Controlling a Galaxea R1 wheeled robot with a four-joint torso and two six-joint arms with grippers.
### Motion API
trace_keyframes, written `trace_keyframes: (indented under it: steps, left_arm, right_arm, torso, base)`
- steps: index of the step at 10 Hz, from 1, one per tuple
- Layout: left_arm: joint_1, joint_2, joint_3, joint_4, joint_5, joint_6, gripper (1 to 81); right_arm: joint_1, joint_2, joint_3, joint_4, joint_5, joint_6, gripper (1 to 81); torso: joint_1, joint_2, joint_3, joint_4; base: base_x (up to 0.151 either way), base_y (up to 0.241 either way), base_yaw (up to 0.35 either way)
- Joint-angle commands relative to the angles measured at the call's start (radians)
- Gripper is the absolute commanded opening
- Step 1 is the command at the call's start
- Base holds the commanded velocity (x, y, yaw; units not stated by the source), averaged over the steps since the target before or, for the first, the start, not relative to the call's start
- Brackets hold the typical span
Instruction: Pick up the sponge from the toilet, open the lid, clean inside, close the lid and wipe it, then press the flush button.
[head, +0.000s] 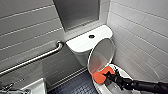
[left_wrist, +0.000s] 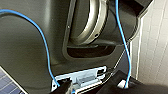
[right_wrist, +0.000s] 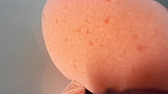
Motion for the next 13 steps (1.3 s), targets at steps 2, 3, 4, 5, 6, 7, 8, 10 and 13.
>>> trace_keyframes:
  steps: [2, 3, 4, 5, 6, 7, 8, 10, 13]
  left_arm:
    - [0.048, -0.013, 0.007, 0.01, 0.037, 0.005, 81.1]
    - [0.05, -0.013, 0.007, 0.01, 0.037, 0.005, 81.1]
    - [0.048, -0.011, 0.005, 0.01, 0.037, 0.005, 81.1]
    - [0.048, -0.011, 0.007, 0.01, 0.037, 0.005, 81.1]
    - [0.05, -0.013, 0.007, 0.01, 0.037, 0.005, 81.1]
    - [0.05, -0.015, 0.007, 0.01, 0.037, 0.005, 81.1]
    - [0.05, -0.013, 0.007, 0.011, 0.037, 0.005, 81.1]
    - [0.05, -0.013, 0.007, 0.014, 0.037, 0.006, 81.1]
    - [0.05, -0.015, 0.007, 0.019, 0.036, 0.006, 81.1]
  right_arm:
    - [0.023, 0.109, -0.107, -0.022, -0.152, 0.001, 1.0]
    - [-0.004, 0.119, -0.139, -0.028, -0.177, 0.001, 1.0]
    - [-0.029, 0.126, -0.161, -0.031, -0.188, 0.001, 1.0]
    - [-0.055, 0.121, -0.162, -0.031, -0.188, 0.004, 1.0]
    - [-0.079, 0.092, -0.128, -0.031, -0.18, 0.004, 1.0]
    - [-0.095, 0.055, -0.064, -0.047, -0.151, 0.004, 1.0]
    - [-0.115, 0.011, 0.017, -0.066, -0.087, 0.004, 1.0]
    - [-0.165, -0.032, 0.094, -0.1, -0.048, 0.007, 1.0]
    - [-0.236, -0.066, 0.14, -0.129, 0.015, 0.011, 1.0]
  torso:
    - [0.0, 0.0, 0.0, 0.0]
    - [0.0, 0.0, 0.0, 0.0]
    - [0.0, 0.0, 0.0, 0.0]
    - [0.0, 0.0, 0.0, 0.0]
    - [0.0, 0.0, 0.0, 0.0]
    - [0.0, 0.0, 0.0, 0.0]
    - [0.0, 0.0, 0.0, 0.0]
    - [0.0, 0.0, 0.0, 0.0]
    - [0.0, 0.0, 0.0, 0.0]
  base:
    - [0.0, 0.0, 0.0]
    - [0.0, 0.0, 0.0]
    - [0.0, 0.0, 0.0]
    - [0.0, 0.0, 0.0]
    - [0.0, 0.0, 0.0]
    - [0.0, 0.0, 0.0]
    - [0.0, 0.0, 0.0]
    - [0.0, 0.0, 0.0]
    - [0.0, 0.0, 0.0]
